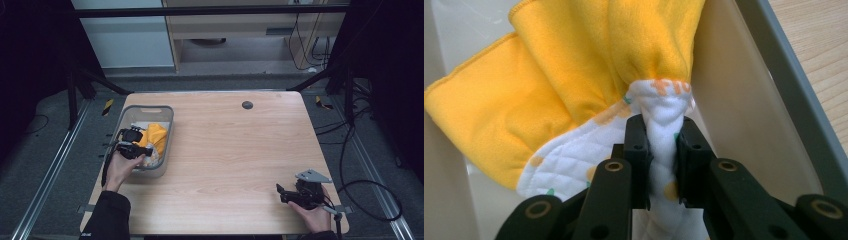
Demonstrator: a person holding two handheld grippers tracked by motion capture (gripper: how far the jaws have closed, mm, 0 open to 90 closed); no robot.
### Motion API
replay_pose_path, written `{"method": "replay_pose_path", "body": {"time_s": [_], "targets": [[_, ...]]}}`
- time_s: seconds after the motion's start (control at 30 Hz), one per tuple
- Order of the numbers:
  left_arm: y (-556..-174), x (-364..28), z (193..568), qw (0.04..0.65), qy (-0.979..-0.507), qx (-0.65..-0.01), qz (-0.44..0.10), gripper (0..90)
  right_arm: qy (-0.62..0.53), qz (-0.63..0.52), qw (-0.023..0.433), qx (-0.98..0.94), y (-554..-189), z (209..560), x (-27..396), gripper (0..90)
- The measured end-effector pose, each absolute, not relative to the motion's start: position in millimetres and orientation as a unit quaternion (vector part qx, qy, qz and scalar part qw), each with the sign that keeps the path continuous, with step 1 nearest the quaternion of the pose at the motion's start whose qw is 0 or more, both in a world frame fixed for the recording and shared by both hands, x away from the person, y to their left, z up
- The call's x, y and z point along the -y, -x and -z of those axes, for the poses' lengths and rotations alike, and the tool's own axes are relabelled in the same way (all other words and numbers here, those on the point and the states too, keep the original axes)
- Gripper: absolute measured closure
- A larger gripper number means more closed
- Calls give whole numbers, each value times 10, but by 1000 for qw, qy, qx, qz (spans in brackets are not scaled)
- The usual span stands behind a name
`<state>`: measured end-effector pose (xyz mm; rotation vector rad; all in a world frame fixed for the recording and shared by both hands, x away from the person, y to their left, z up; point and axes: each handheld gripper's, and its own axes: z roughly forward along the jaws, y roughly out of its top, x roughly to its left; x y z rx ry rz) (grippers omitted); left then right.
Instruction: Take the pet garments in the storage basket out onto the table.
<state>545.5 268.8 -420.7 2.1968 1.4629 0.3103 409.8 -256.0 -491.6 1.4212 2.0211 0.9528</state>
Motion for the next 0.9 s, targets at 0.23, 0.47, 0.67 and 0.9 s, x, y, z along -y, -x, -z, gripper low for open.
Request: {"method": "replay_pose_path", "body": {"time_s": [0.23,0.47,0.67,0.9], "targets": [[-5435,-2705,4131,240,-804,-530,-122,810,-521,-349,244,-740,-4098,4916,2560,115],[-5370,-2754,3966,259,-798,-526,-140,818,-520,-349,245,-740,-4097,4915,2561,115],[-5274,-2796,3808,285,-790,-521,-154,821,-523,-349,242,-739,-4092,4911,2556,115],[-5182,-2820,3670,297,-789,-512,-167,820,-522,-348,244,-740,-4093,4913,2558,115]]}}
